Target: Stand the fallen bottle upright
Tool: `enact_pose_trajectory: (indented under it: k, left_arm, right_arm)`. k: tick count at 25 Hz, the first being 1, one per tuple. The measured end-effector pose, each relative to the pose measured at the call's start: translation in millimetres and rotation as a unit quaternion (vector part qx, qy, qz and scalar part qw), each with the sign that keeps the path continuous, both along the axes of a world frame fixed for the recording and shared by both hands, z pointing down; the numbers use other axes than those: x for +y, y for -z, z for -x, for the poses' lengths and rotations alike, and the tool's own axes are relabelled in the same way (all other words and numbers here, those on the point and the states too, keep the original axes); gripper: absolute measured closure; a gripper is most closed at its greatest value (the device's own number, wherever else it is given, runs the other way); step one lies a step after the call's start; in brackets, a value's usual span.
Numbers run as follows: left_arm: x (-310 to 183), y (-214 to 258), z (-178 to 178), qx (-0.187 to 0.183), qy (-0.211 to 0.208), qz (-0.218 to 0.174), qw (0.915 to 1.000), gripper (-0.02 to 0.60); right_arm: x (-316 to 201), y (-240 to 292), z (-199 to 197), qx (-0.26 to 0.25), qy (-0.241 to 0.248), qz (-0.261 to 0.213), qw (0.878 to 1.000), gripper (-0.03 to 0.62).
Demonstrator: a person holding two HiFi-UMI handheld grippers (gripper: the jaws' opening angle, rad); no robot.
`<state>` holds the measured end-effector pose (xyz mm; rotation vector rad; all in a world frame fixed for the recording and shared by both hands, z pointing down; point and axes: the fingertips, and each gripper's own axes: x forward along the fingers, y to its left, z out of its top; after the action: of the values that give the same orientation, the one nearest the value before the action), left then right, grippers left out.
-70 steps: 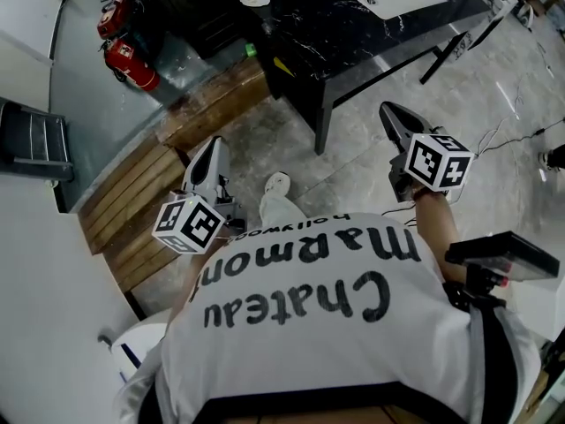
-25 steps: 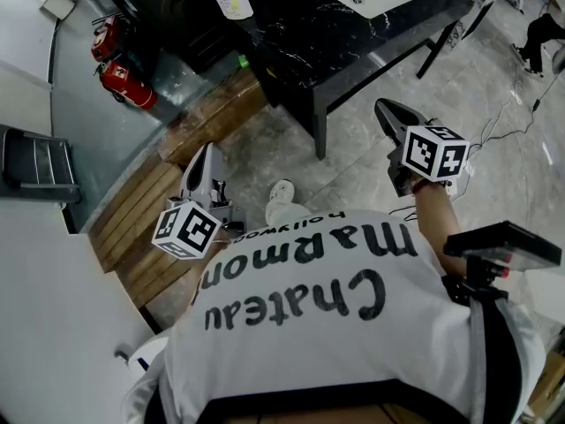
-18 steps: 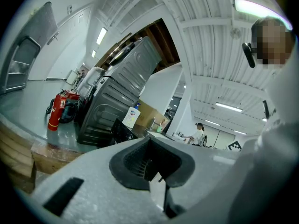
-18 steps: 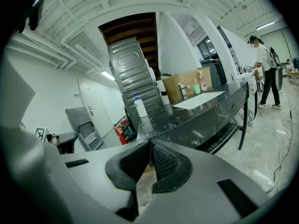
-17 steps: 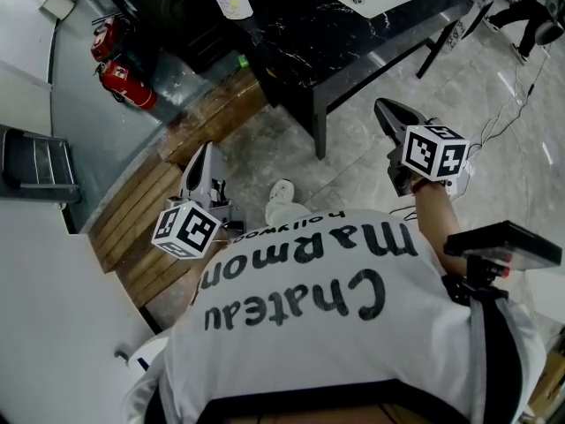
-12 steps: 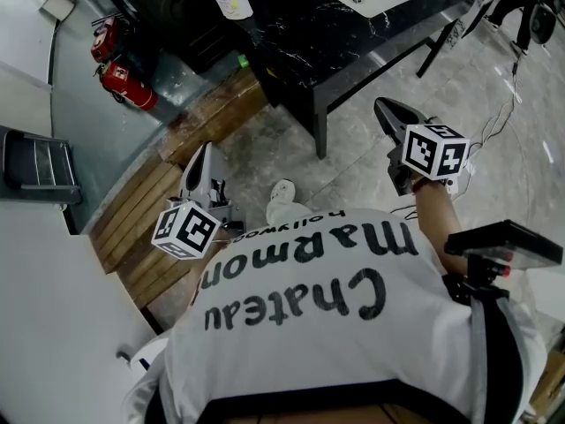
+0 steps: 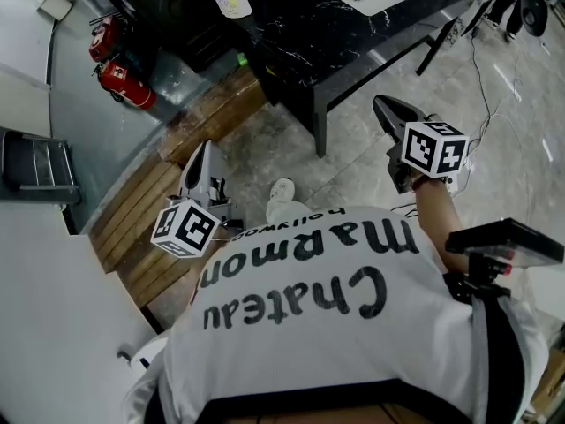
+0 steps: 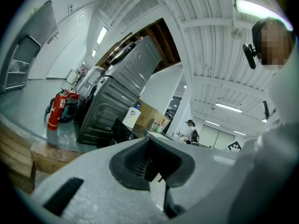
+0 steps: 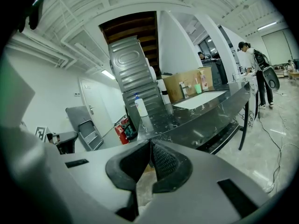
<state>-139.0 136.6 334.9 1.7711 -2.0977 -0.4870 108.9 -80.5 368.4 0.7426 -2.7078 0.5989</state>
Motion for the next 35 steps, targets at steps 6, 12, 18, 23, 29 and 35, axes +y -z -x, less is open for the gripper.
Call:
enact_pose_trajectory:
  k: [6,12,18,23,29,35]
  left_arm:
    - [-1,-1,1,0.002,0.001,0.001,1.0,0.566]
    - [-4,-4,1,0.005,0.004,0.004,1.0,0.566]
    - [-3,-6,3,0.008,0.01,0.007,0.9999,0.566]
    - [-3,-7,7,0.008,0.014,0.007,0.9998,0.566]
    - [-8,-3,27,0.007,0.021,0.002,0.9997,0.566]
    - [-41,10,69,0.002,0.004,-0.011,0.9999,0.566]
  right_arm:
    - [-1,-1,2,0.003,0.003,0.002,1.0,0.579]
    - [-5,-5,4,0.004,0.006,0.006,1.0,0.579]
    - [-7,-7,7,0.002,0.008,0.009,1.0,0.579]
    - [-11,-2,10,-0.02,0.0,0.011,1.0,0.579]
    - [-15,28,24,-0.053,-0.003,-0.028,0.998,0.58]
    - [-39,48,64,-0.047,-0.011,-0.052,0.997,0.58]
